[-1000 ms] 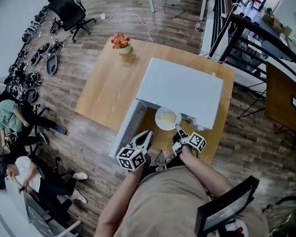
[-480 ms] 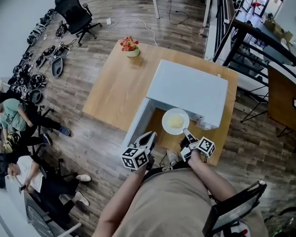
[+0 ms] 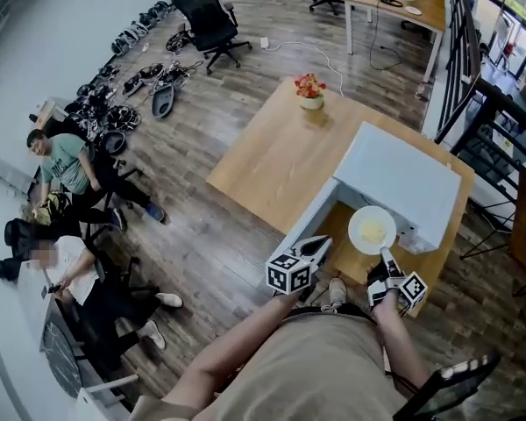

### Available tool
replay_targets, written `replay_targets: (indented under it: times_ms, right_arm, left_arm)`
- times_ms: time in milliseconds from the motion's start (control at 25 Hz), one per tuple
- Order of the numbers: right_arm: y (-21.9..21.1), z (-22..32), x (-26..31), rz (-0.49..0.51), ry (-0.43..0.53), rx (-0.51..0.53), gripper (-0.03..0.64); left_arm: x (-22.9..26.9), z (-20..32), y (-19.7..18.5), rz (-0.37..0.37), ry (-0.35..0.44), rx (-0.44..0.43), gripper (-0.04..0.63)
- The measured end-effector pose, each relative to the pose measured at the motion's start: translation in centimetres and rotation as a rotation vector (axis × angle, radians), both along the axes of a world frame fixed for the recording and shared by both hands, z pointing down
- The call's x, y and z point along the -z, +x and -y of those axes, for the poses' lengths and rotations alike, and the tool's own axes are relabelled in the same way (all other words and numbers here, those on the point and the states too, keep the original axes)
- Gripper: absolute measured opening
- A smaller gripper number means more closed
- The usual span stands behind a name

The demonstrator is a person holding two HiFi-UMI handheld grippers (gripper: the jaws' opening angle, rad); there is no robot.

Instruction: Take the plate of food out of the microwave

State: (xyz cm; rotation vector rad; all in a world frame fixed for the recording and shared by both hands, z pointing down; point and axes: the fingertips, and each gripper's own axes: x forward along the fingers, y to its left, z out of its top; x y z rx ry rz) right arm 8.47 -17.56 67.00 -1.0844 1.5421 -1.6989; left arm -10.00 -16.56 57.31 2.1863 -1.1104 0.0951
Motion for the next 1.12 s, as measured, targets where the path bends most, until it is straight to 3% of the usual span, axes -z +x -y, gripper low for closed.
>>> replay_targets:
  times_ms: [560, 760, 1120]
  right_arm:
    - [-0.4, -2.3, 6.2, -0.081, 0.19, -0.044, 0.014]
    - [0.1, -5.0, 8.5, -0.091, 0.137, -0.077, 0.014]
    - [2.6, -8.8, 9.7, -0.105, 0.136, -0.145, 0.014]
  left_arm:
    - [2.4, -1.3, -2.8, -0.051, 0.052, -0.075, 0.002]
    - [3.0, -1.5, -3.0, -0.092, 0.043, -0.078, 0.002]
    - [1.2, -2.5, -1.9, -0.102, 0.011, -0.131, 0.002]
